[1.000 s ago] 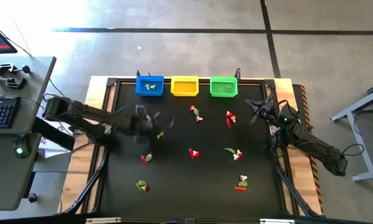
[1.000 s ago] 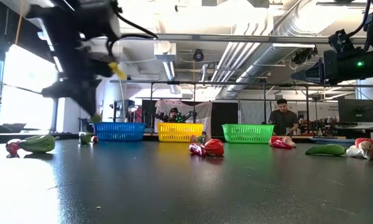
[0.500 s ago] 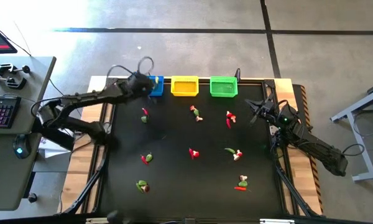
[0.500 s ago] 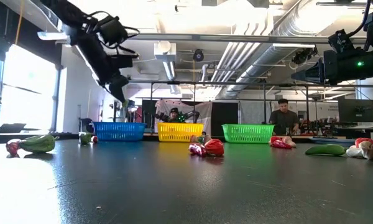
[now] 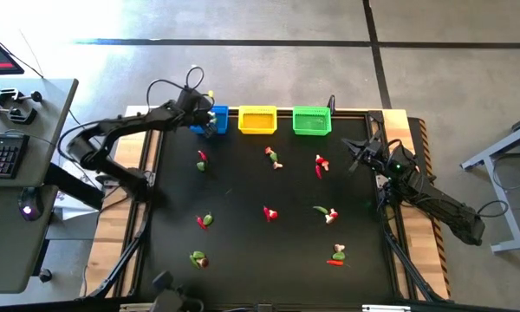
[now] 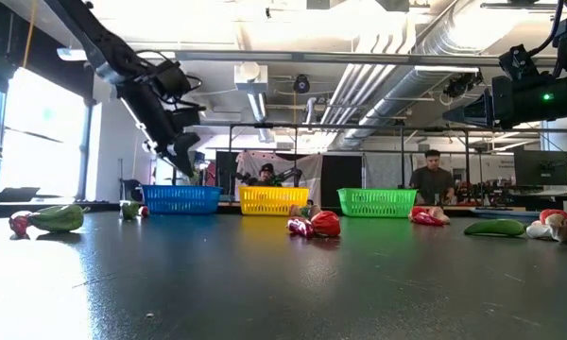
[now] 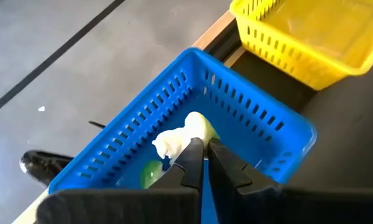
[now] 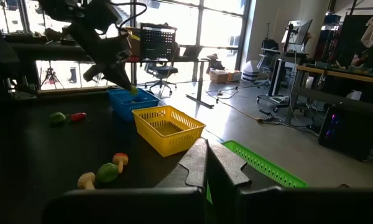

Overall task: Sort produce into baskets
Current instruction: Put the green mushroom into the blue bin, then put the brown mushroom into the blue bin

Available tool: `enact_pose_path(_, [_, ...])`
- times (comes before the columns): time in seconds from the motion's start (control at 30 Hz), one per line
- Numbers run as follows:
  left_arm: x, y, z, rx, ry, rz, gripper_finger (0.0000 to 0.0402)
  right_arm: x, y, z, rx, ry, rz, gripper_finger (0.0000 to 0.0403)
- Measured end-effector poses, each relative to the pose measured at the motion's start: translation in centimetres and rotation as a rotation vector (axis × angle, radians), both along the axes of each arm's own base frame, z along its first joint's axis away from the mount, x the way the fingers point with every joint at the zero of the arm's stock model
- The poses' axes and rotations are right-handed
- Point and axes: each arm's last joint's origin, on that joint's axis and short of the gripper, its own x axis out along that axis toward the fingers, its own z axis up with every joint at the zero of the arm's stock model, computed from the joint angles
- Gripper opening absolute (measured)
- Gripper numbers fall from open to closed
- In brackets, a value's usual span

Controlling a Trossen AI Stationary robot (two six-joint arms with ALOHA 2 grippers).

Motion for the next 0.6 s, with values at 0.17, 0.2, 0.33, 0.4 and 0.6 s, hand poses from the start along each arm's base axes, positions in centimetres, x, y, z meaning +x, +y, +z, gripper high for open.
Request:
enact_pose_path(0.17, [0.2,0.0,0.2,0.021,0.005,-0.03,0.003,0.0,0.0,0.0,0.0,0.0,0.0,0.0])
enact_pose_path(0.2, [0.2,-0.1,0.2,0.02,0.017,-0.042,0.0038,0.0,0.0,0.0,0.0,0.0,0.0,0.0])
enact_pose_path(0.33, [0.4,-0.4,0.1,0.012,0.034,-0.064,0.0074,0.0,0.0,0.0,0.0,0.0,0.0,0.0])
enact_pose_path(0.4, [0.7,-0.7,0.1,0.013,0.036,-0.08,0.0089,0.0,0.0,0.0,0.0,0.0,0.0,0.0])
enact_pose_path(0.6, [1.8,-1.5,0.2,0.038,0.032,-0.139,0.0085,0.0,0.0,0.0,0.0,0.0,0.0,0.0])
